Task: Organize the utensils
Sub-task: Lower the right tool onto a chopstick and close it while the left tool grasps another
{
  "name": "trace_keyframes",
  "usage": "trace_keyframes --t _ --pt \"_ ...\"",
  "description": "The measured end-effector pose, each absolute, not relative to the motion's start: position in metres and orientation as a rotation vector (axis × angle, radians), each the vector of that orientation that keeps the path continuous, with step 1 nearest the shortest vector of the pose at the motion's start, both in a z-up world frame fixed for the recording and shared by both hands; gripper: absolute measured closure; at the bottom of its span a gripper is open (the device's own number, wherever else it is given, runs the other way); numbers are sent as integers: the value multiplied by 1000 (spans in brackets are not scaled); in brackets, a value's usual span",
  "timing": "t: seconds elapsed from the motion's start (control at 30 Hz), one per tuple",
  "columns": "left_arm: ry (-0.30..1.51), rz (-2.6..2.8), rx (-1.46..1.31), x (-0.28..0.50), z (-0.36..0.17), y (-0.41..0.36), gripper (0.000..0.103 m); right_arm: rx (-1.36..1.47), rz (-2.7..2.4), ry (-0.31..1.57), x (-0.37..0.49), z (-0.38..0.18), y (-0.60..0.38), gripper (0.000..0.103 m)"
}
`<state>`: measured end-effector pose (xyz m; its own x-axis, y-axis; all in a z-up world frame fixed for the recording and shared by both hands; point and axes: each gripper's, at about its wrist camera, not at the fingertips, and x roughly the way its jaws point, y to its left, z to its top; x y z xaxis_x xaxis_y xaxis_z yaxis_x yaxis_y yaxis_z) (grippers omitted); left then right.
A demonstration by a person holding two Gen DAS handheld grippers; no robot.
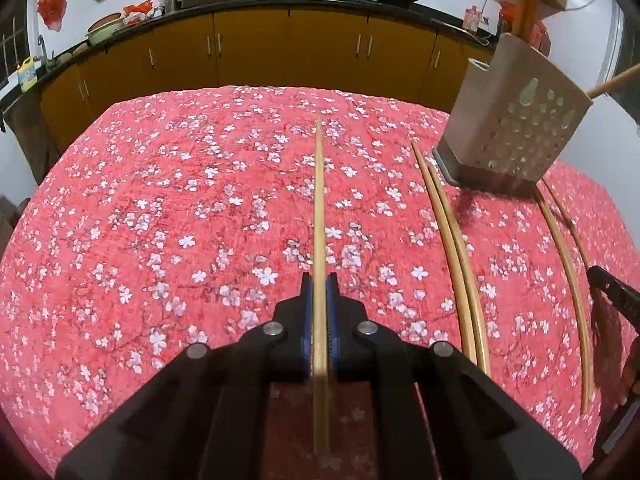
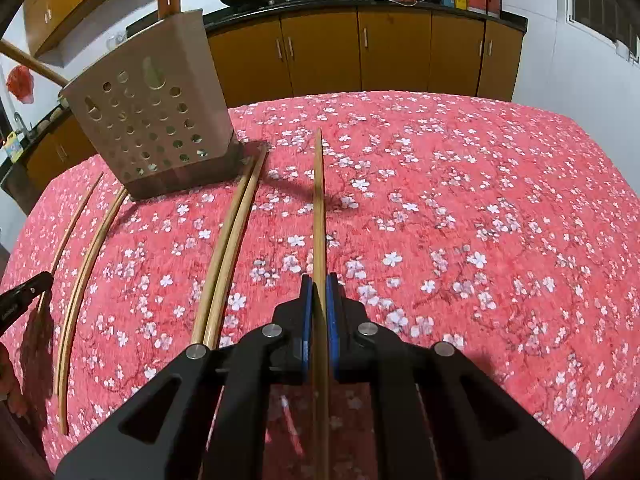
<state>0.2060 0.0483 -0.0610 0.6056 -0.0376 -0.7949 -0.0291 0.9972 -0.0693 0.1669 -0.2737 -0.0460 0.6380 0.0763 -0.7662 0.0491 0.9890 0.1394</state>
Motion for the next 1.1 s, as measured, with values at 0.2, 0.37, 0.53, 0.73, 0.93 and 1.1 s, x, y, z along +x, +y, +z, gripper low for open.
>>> trace_keyframes --t 0.2,0.37,0.53,0.73,0.93,1.1 --pt "908 -21 -98 203 -61 50 91 150 18 874 167 -47 -273 95" --pt "906 -28 -112 199 -60 56 90 138 13 874 167 -46 -272 94" --pt "901 -33 -120 197 -60 59 90 137 13 874 167 -47 -272 94" --pt "898 -41 -141 193 -58 63 90 137 13 875 167 -47 -272 94" --pt "898 -40 -140 194 -58 62 90 137 13 875 167 -47 -271 94" --pt "905 -33 -72 185 -57 53 90 127 19 877 155 -46 -270 94"
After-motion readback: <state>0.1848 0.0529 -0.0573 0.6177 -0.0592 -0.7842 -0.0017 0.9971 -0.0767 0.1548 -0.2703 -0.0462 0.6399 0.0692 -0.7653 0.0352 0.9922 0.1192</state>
